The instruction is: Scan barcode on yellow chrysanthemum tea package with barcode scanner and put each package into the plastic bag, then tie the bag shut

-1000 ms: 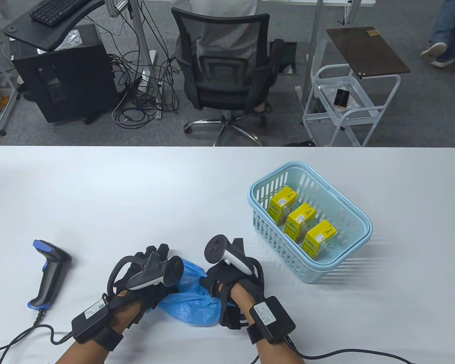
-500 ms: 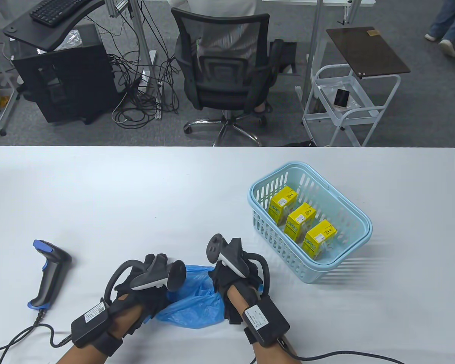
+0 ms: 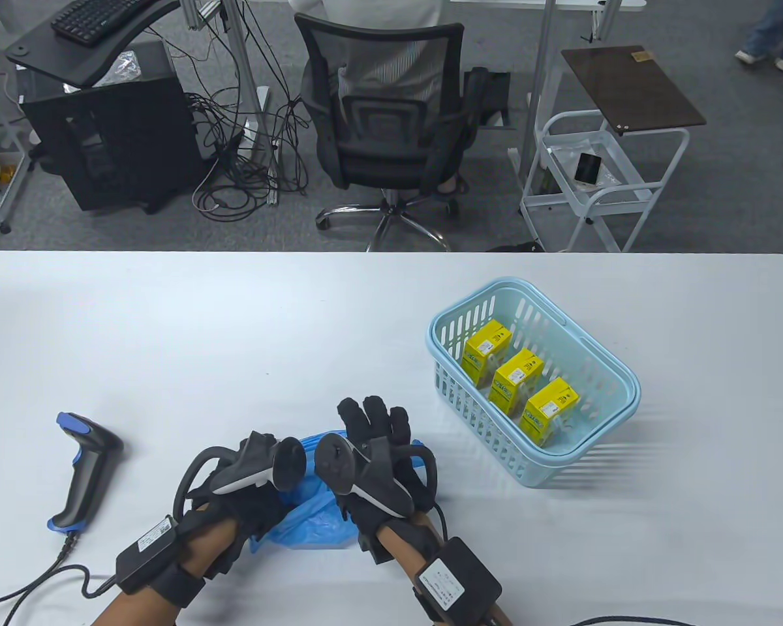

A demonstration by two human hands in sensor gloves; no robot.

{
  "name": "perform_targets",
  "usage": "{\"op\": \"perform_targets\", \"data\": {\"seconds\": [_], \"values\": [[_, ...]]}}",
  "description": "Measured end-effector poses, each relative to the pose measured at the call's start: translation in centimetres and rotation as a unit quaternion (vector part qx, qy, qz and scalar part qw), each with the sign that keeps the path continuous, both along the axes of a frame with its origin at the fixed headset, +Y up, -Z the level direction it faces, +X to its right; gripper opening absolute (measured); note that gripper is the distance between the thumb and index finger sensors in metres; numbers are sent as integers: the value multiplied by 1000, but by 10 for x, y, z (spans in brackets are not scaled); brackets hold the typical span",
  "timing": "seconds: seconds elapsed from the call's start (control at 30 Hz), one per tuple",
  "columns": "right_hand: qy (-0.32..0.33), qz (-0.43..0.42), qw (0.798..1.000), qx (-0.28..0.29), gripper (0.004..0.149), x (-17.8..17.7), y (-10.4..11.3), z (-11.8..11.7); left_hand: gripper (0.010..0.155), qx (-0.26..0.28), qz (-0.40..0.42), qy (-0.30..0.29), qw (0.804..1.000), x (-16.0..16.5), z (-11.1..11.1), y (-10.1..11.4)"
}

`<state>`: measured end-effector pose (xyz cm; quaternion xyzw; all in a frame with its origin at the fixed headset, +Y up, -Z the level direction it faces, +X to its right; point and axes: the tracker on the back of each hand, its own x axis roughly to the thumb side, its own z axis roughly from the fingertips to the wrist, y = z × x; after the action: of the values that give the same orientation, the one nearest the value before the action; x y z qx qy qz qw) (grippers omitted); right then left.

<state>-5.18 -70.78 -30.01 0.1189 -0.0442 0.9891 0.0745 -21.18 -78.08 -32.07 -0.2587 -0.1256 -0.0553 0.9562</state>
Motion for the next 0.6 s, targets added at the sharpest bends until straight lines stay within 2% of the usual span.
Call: {"op": "perform_targets", "data": {"seconds": [0.07,0.2,0.27,0.4,0.6], "values": [[-7,51,999,-15,38,-4,-18,-5,91,8,13,10,1000,-1,-1,0],[-13,65,997,-31,56,-4,-40,-10,88,14,-4,13,1000,0,-2,-2],[-16,73,996,-47,60,-4,-44,-11,89,17,-13,20,1000,-1,-2,-2],[-20,93,989,-117,70,-2,-51,-13,93,35,-23,29,999,-1,-2,0],[-27,88,977,-194,74,8,-61,-18,82,34,-16,7,999,5,0,3]]}}
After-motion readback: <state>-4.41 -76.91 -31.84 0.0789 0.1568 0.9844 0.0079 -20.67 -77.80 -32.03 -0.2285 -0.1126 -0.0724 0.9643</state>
